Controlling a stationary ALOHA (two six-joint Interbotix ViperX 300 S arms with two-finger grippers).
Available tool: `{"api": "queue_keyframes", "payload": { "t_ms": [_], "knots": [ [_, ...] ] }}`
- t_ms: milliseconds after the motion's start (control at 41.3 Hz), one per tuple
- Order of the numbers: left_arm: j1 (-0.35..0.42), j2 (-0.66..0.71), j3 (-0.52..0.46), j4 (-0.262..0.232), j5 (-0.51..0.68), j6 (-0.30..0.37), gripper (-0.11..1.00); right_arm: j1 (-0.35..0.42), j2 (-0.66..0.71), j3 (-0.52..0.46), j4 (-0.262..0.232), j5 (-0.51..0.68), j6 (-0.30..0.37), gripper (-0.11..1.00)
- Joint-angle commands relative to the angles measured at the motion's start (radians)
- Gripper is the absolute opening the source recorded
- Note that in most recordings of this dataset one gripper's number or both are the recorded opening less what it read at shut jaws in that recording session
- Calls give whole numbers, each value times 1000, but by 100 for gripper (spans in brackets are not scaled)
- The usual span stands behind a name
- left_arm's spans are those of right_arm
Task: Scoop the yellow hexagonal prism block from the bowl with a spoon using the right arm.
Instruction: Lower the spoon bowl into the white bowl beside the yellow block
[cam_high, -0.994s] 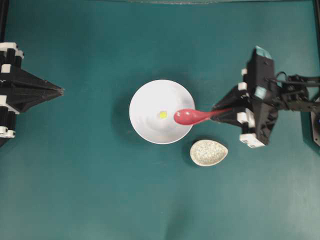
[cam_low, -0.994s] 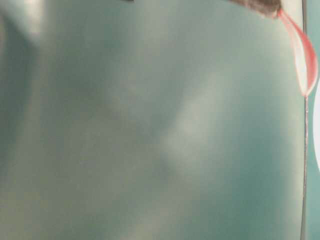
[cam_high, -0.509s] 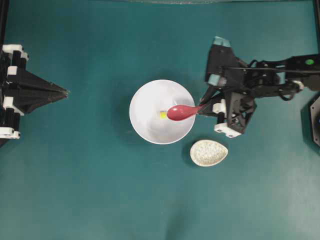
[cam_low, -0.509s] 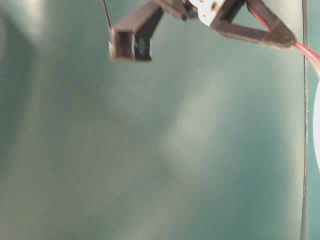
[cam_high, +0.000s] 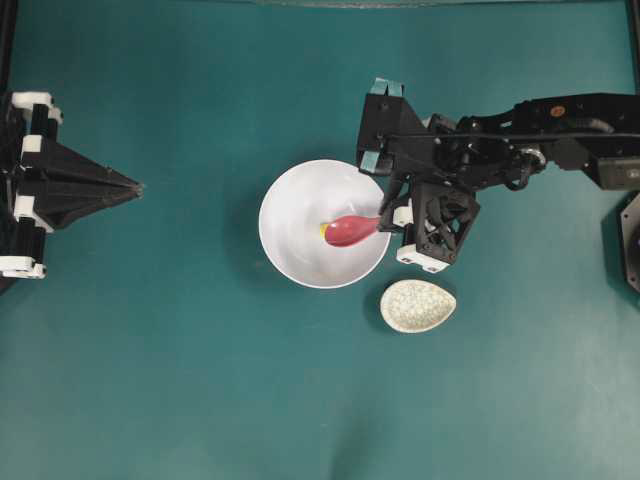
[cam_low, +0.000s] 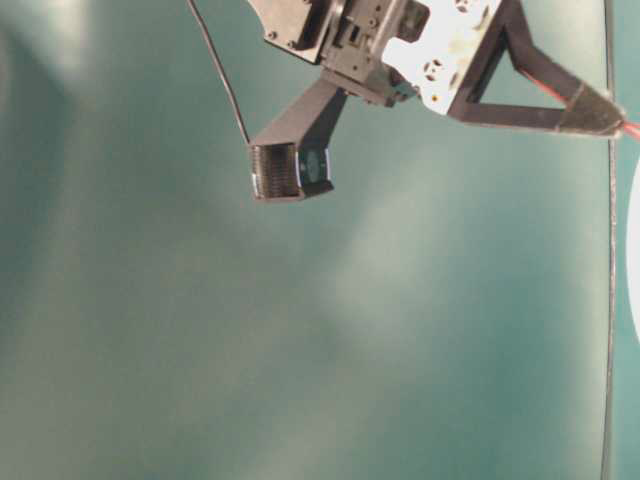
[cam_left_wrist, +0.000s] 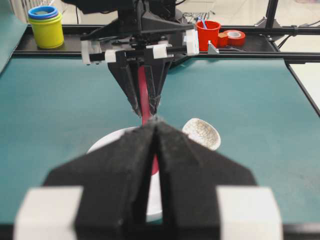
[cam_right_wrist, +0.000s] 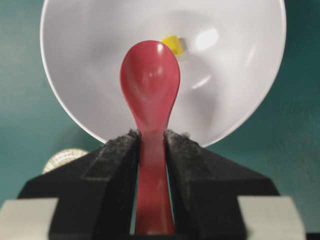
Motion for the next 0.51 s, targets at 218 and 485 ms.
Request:
{"api": "queue_keyframes", "payload": {
  "t_ms": [218, 485],
  "knots": [
    [0, 6, -18, 3, -11, -2, 0, -3, 2, -15, -21, 2, 54, 25],
    [2, 6, -18, 3, -11, -2, 0, -3, 37, -15, -25, 2, 63, 25]
  ]
}}
